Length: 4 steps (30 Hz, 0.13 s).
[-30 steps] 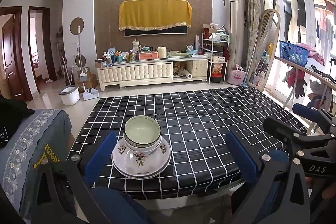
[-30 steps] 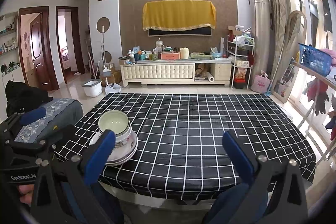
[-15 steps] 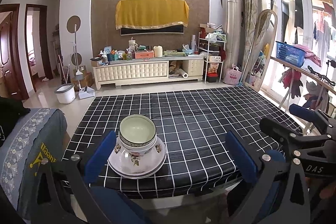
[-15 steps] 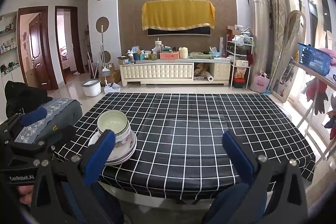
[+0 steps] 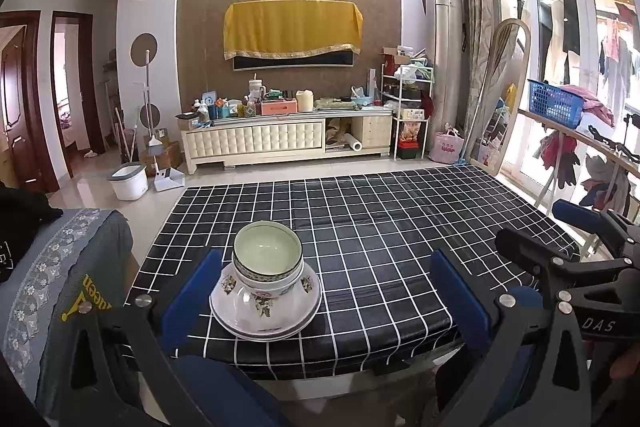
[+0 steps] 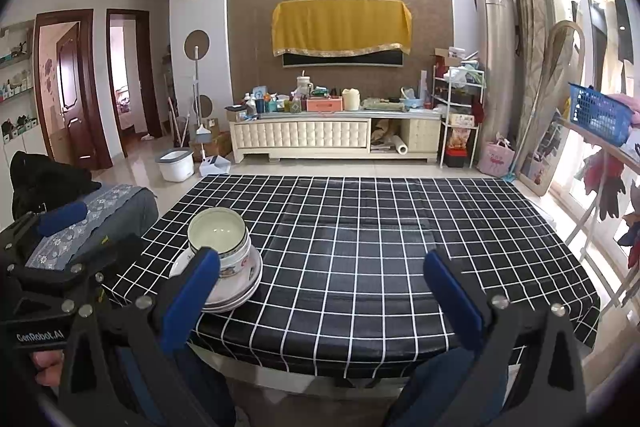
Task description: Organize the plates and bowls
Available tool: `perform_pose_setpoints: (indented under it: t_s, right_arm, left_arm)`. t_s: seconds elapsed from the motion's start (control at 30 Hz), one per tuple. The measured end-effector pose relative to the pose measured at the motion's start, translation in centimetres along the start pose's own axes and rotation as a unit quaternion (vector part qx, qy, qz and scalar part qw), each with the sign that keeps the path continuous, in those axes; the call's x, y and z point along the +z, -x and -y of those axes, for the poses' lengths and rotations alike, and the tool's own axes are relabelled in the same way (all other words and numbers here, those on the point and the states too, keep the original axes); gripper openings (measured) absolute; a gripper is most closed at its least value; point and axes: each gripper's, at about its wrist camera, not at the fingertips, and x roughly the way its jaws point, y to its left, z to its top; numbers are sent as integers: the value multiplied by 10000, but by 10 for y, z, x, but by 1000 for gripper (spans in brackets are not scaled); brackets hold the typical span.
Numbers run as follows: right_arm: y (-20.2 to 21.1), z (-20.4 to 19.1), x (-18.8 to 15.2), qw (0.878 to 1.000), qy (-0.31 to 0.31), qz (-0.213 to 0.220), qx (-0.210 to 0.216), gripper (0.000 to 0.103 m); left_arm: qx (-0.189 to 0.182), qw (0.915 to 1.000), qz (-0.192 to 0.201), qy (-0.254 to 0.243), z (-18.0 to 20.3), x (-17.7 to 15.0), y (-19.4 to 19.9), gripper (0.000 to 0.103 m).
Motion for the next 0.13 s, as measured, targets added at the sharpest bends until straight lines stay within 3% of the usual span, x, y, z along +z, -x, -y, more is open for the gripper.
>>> perform_pose_setpoints:
  t_s: [0.13]
  right_arm:
    - [0, 1, 1, 10000, -6, -7, -10, 103]
  left_arm:
    - [-26, 10000, -34, 44, 0, 0, -1, 103]
